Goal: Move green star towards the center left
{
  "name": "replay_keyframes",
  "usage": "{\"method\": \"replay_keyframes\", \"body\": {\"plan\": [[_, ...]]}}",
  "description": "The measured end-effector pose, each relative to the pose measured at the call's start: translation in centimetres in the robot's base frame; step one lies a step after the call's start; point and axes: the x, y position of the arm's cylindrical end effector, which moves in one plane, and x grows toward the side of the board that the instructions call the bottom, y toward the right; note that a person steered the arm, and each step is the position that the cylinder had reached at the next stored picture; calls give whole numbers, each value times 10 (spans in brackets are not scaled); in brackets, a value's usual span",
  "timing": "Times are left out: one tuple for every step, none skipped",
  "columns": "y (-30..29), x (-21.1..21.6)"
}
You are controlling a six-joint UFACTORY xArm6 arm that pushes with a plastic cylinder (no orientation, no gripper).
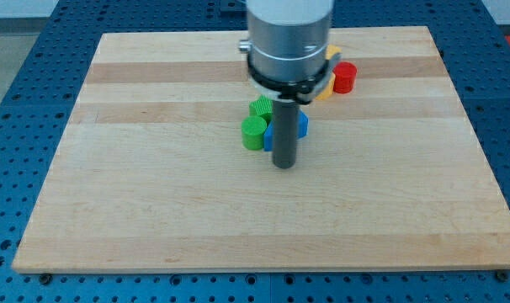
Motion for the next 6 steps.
{"method": "replay_keyframes", "body": {"plan": [[27, -9], [33, -16], [31, -16], [14, -17], [-6, -22], [-7, -30]]}}
